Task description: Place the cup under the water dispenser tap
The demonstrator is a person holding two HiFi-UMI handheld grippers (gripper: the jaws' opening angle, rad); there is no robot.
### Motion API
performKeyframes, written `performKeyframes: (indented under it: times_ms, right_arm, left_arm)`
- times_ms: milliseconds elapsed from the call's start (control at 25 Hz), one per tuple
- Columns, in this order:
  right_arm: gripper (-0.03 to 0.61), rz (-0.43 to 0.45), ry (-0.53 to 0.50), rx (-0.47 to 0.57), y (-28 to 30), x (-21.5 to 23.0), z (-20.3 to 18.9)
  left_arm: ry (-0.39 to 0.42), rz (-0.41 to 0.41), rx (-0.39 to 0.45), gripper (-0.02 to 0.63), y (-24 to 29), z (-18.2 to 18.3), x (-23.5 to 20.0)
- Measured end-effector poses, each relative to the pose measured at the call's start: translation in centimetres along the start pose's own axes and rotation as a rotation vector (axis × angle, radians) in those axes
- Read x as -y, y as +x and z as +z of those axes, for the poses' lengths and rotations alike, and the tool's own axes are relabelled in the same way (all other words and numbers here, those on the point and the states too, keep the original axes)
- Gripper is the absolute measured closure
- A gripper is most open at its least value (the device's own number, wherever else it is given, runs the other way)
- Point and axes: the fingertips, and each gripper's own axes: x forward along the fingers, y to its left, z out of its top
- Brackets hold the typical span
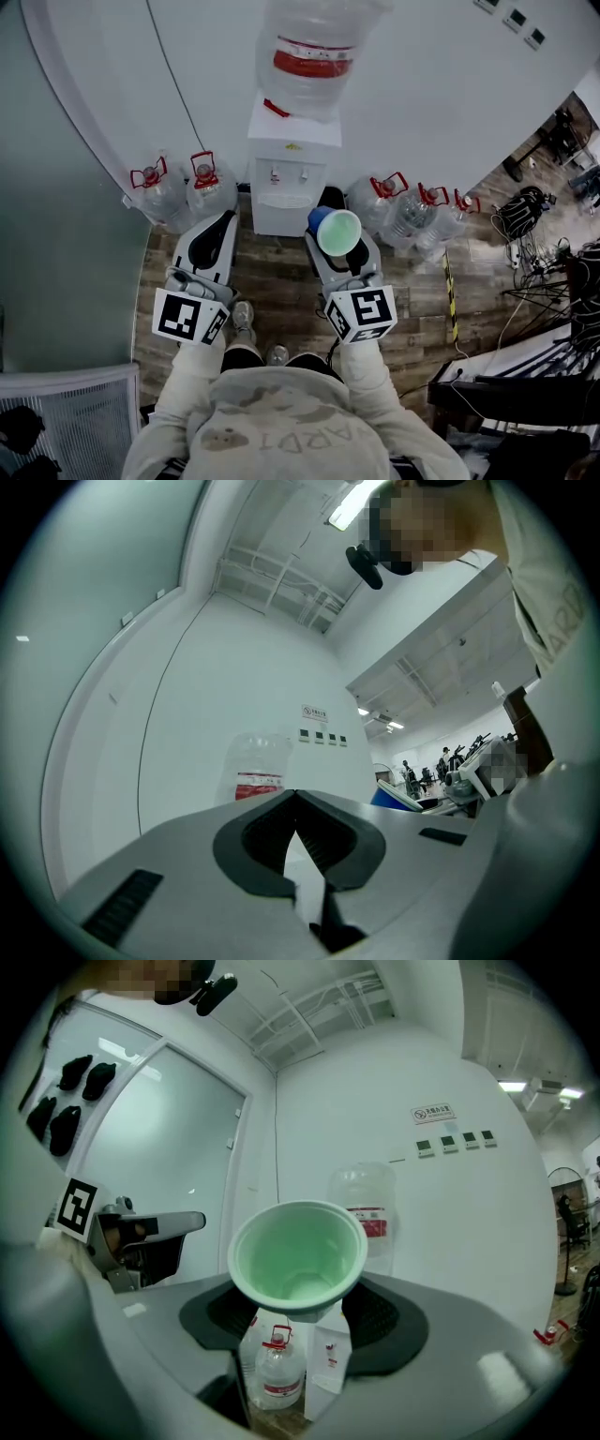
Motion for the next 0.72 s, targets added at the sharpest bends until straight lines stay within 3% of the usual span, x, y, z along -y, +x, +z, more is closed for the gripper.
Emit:
performKeyframes:
  times_ms: [720]
  right_arm:
    - [0.293,-0.055,0.013,-0.031,14.4,2.8,-1.6]
  left_arm:
    - [-0.011,-0.076,-0.015,0.607,10.0,-3.1,-10.8]
